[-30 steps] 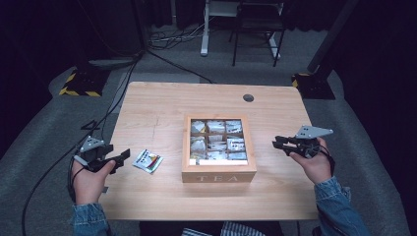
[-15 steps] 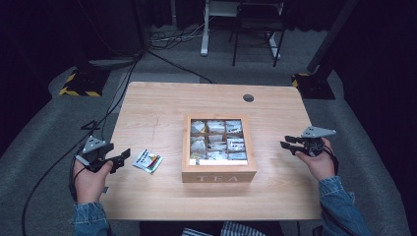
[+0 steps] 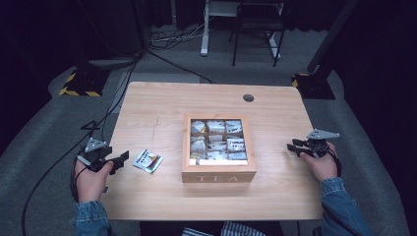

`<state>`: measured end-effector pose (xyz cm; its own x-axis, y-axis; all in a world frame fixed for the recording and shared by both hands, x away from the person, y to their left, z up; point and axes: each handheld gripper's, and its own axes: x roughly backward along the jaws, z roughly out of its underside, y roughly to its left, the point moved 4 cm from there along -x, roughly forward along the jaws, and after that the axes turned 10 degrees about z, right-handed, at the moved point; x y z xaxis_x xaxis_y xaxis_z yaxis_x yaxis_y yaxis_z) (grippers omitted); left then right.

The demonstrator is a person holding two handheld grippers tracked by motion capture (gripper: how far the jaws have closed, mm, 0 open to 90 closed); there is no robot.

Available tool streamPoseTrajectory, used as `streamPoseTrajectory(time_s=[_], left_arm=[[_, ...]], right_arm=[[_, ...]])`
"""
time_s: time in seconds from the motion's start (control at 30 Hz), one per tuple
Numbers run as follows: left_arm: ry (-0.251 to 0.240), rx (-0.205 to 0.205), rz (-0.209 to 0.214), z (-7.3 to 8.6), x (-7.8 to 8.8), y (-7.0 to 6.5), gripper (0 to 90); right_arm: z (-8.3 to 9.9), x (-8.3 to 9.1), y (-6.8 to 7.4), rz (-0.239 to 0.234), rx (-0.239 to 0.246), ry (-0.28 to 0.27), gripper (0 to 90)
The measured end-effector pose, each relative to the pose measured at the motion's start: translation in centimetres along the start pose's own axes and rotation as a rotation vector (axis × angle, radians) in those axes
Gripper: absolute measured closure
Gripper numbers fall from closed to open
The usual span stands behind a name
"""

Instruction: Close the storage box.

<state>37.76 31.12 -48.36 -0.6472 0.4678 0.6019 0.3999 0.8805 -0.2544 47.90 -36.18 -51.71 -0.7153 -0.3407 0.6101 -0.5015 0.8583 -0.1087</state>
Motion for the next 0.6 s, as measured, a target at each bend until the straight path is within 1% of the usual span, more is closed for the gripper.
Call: streamPoseTrajectory(time_s=[0.03,0.07,0.13,0.17,0.23,0.27,0.3,0.33,0.37,0.4,0.43,0.5,0.53,0.57,0.6], left_arm=[[0.005,0.003,-0.004,0.1,-0.2,0.1,29.2],[0.011,0.006,-0.007,0.2,-0.4,0.2,29.3],[0.013,0.007,-0.006,0.2,-0.5,0.2,29.3],[0.012,0.007,-0.007,0.2,-0.6,0.3,29.4],[0.015,0.008,-0.006,0.2,-0.7,0.3,29.4],[0.02,0.006,-0.005,0.2,-0.7,0.3,29.5],[0.018,0.007,-0.005,0.2,-0.8,0.2,29.5],[0.017,0.005,-0.006,0.2,-0.9,0.2,29.5],[0.015,0.001,-0.007,0.1,-0.9,0.2,29.5],[0.015,0.0,-0.006,0.0,-1.0,0.1,29.5],[0.015,0.0,-0.006,0.0,-1.0,0.1,29.4],[0.015,0.003,-0.003,0.0,-1.0,0.1,29.5],[0.017,0.002,-0.003,-0.1,-1.1,0.1,29.5],[0.015,0.002,-0.003,-0.1,-1.1,0.1,29.5],[0.017,0.002,-0.002,-0.1,-1.2,0.1,29.5]], right_arm=[[0.0,0.0,0.0,0.0,0.0,0.0,59.2],[0.3,-0.1,-0.2,0.014,-0.013,0.007,57.5],[0.4,-0.1,-0.2,0.016,-0.018,0.011,56.6],[0.6,-0.1,-0.4,0.031,-0.029,0.016,54.5],[0.8,-0.2,-0.4,0.043,-0.037,0.03,52.9],[1.0,-0.3,-0.5,0.056,-0.035,0.046,51.8],[1.0,-0.3,-0.5,0.056,-0.035,0.046,51.8],[1.1,-0.3,-0.6,0.064,-0.037,0.051,49.5],[1.2,-0.4,-0.6,0.075,-0.061,0.05,48.1],[1.2,-0.4,-0.7,0.088,-0.068,0.049,44.6],[1.2,-0.4,-0.7,0.088,-0.068,0.049,44.6],[1.2,-0.4,-0.8,0.099,-0.079,0.055,39.1],[1.3,-0.5,-0.9,0.11,-0.086,0.064,30.3],[1.3,-0.5,-0.9,0.11,-0.086,0.064,30.3],[1.3,-0.5,-0.9,0.12,-0.091,0.07,26.1]])
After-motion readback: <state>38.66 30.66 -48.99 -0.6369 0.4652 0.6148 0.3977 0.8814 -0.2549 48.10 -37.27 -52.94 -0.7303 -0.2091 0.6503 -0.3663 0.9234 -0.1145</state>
